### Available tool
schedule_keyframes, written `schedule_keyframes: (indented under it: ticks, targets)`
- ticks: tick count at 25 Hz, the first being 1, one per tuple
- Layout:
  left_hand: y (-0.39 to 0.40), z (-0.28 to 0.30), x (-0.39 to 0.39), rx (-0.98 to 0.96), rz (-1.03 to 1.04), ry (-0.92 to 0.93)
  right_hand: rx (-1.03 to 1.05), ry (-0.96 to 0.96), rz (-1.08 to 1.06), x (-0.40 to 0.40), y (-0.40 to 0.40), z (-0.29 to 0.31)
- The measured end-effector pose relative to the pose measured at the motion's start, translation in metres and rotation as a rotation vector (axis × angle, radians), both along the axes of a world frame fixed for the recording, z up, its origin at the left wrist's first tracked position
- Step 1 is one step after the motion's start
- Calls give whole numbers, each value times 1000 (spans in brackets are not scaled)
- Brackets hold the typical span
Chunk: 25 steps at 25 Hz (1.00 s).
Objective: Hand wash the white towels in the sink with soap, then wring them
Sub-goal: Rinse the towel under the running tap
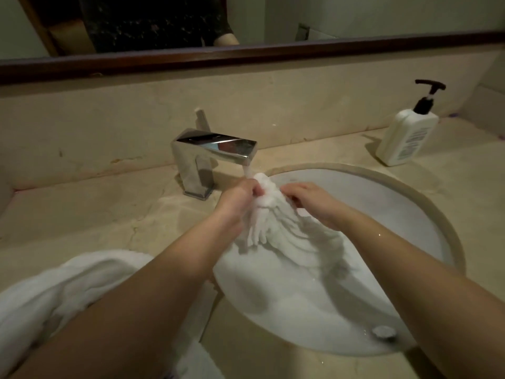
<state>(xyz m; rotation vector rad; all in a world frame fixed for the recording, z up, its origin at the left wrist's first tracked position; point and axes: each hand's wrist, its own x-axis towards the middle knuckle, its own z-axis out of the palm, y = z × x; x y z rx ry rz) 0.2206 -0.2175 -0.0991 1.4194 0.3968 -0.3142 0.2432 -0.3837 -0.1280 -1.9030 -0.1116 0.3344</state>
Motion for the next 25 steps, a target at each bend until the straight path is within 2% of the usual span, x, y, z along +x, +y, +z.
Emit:
schedule_keyframes:
  ticks: [2,5,7,8,12,14,16,18,20,21,23,25]
  targets:
    - [3,-2,1,94,-3,-20,7,3,-38,-7,-5,-6]
    - [1,-6,4,177,-94,-25,87,-114,-82,-15,-7,-11]
    - [0,-8,4,440,-265,-168,184,-128,-101,-18,-7,-5]
    - [0,-9,4,538,-338,-235,203,-108,-94,-17,-8,-4]
    - [-3,-15,1,664,-507,-362,360,47,-34,-14,-12,-1]
    - [-2,-19,4,590,-452,-370,324,4,-51,-13,-13,-3]
    - [-2,-22,8,478,-287,-381,43,-64,-65,-12,-18,-6]
    - [-2,-23,12,369,-84,-297,-300,37,-11,-12,-27,-15]
    - [-1,-27,17,291,-9,-198,-408,137,-4,-17,-32,-19]
    - [0,-28,20,278,6,-171,-330,139,-38,-20,-31,-16]
    - [1,-30,22,266,-4,-105,-27,107,-109,-26,-22,-2]
    - [-2,-32,19,184,-103,-78,246,70,-128,-27,-7,13]
